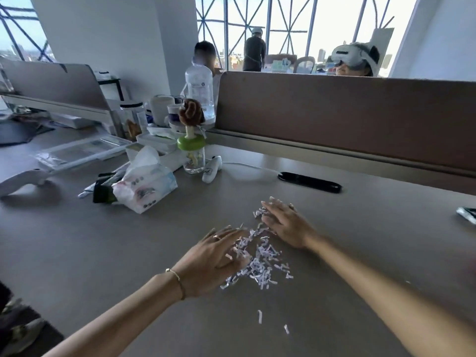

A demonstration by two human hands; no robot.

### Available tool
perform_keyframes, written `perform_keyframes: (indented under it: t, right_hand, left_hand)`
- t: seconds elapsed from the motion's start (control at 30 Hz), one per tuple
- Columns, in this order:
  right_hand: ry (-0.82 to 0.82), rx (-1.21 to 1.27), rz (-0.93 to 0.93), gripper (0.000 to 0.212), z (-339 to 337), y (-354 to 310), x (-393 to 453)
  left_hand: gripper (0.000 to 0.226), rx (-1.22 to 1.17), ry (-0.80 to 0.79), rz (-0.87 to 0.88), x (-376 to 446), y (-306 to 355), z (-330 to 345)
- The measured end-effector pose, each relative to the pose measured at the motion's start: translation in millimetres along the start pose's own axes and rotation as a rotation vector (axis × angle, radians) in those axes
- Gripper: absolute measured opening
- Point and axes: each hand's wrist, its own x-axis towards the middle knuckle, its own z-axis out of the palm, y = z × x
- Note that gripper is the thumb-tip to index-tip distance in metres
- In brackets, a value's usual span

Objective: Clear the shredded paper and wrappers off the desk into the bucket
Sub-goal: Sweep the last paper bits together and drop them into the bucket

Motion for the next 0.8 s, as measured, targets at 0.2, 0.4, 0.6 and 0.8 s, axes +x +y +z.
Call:
perform_keyframes:
  t: [0.2,0.4,0.6,0.8]
  right_hand:
    - [-0.061,0.076,-0.150,0.055,10,-27,-31]
    - [0.008,0.194,-0.288,0.058,11,-41,-90]
    - [0.002,-0.154,-0.213,0.097,15,-35,-99]
    - [0.131,-0.210,-0.324,0.080,13,-42,-67]
  left_hand:
    - [0.111,0.162,-0.074,-0.116,-7,-5,12]
    - [0.091,0.235,0.137,-0.007,17,4,20]
    - [0.045,0.228,0.192,0.144,29,0,19]
    - [0.025,0.286,0.181,0.231,32,-8,22]
